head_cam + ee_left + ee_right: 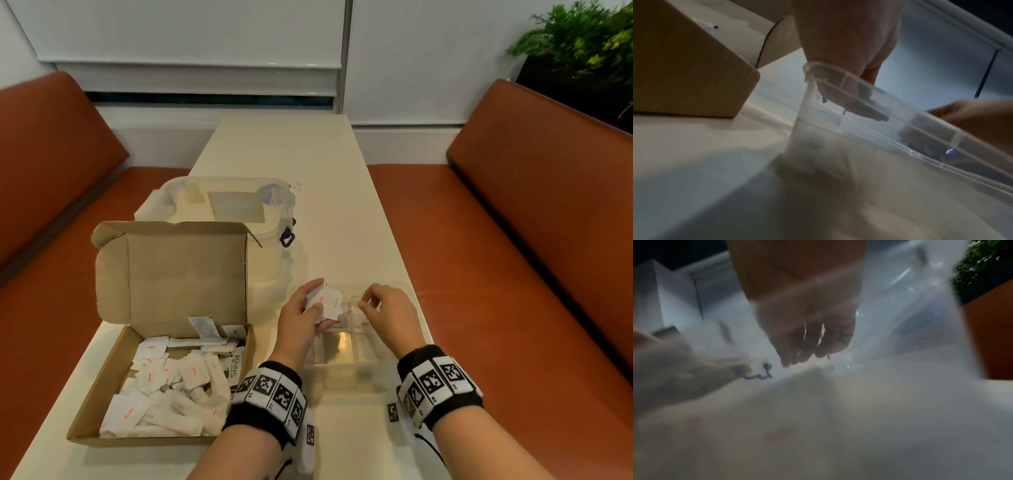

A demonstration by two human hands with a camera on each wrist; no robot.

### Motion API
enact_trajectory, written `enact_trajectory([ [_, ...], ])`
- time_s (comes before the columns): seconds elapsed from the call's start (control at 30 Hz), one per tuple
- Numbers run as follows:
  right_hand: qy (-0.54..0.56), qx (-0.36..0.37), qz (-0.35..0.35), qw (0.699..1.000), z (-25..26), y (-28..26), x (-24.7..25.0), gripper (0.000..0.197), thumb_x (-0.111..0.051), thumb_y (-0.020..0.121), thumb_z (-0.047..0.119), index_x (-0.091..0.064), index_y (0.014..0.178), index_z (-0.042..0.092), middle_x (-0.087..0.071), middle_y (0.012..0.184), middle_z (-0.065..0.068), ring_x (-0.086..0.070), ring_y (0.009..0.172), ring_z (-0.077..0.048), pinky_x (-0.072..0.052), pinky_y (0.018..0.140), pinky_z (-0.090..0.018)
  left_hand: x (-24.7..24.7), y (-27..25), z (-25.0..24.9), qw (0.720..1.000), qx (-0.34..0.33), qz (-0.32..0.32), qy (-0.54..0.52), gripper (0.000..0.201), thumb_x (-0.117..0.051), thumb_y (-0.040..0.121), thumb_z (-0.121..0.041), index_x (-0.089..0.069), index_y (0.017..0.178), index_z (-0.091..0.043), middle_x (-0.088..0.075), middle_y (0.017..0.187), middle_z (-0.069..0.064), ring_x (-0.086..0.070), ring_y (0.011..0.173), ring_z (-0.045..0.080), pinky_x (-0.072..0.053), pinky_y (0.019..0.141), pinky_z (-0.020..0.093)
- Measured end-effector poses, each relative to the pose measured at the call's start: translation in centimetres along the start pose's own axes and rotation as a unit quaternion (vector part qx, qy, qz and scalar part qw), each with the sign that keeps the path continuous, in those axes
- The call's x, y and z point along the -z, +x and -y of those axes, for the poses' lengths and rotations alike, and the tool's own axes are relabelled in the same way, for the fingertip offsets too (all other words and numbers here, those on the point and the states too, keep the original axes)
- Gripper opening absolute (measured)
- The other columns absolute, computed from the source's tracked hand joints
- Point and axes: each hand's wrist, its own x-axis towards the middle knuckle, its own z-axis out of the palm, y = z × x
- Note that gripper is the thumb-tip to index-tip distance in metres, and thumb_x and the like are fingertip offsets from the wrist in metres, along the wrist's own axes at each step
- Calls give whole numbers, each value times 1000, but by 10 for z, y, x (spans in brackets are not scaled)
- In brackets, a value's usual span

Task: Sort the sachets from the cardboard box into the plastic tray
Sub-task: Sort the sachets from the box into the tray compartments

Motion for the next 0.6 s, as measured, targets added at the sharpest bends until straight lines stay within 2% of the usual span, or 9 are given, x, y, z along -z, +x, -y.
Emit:
enact_trajectory([
  [0.07,121,-15,-17,992,11,2,3,9,-64,87,28,-63,82,19,-61,76,6,-53,70,-8,-40,61,-19,0,-1,0,1000,-6,10,1,39,-49,93,5,-62,112,-26,-55,125,14,-63,104,26,-59,73,28],
  [0.1,179,-29,-9,983,16,2,5,9,-67,85,28,-63,84,20,-62,75,7,-54,67,-7,-42,60,-17,-1,-2,0,1000,-7,15,4,37,-51,93,5,-62,113,-25,-54,127,13,-63,104,28,-59,72,28],
  [0.17,259,-60,30,964,24,3,7,13,-72,82,24,-62,89,20,-63,75,4,-58,64,-9,-49,59,-19,-2,-3,0,1000,-8,24,9,36,-55,91,5,-61,116,-21,-51,129,11,-65,99,25,-59,71,28],
  [0.23,291,-75,58,952,26,5,8,15,-74,80,15,-64,91,17,-64,74,-3,-61,65,-12,-51,58,-19,-4,-3,0,999,-8,32,2,35,-58,89,4,-61,116,-18,-52,126,14,-66,95,24,-59,70,28],
  [0.33,335,-90,34,937,26,7,9,10,-72,79,7,-66,85,11,-64,68,-4,-61,61,-10,-49,55,-14,-5,-1,-1,1000,-6,23,-15,27,-55,92,0,-64,109,-18,-53,120,19,-64,102,29,-59,69,28],
  [0.4,365,-104,23,925,23,7,10,7,-72,80,5,-66,80,8,-66,66,-5,-62,58,-10,-50,54,-15,-4,1,-1,1000,-5,6,-23,28,-50,95,0,-65,106,-20,-55,120,17,-63,105,30,-59,67,26],
  [0.5,419,-120,25,900,20,2,10,7,-70,80,2,-64,78,3,-66,62,-9,-63,57,-15,-53,55,-20,-2,5,0,999,-16,-20,-24,32,-46,96,2,-63,104,-23,-58,117,12,-63,104,24,-58,64,22],
  [0.6,449,-125,20,885,17,-4,10,7,-68,82,-1,-63,78,1,-66,59,-7,-65,57,-17,-55,56,-22,-1,7,1,999,-25,-28,-13,31,-44,97,2,-65,101,-20,-58,113,7,-63,100,17,-58,66,21],
])
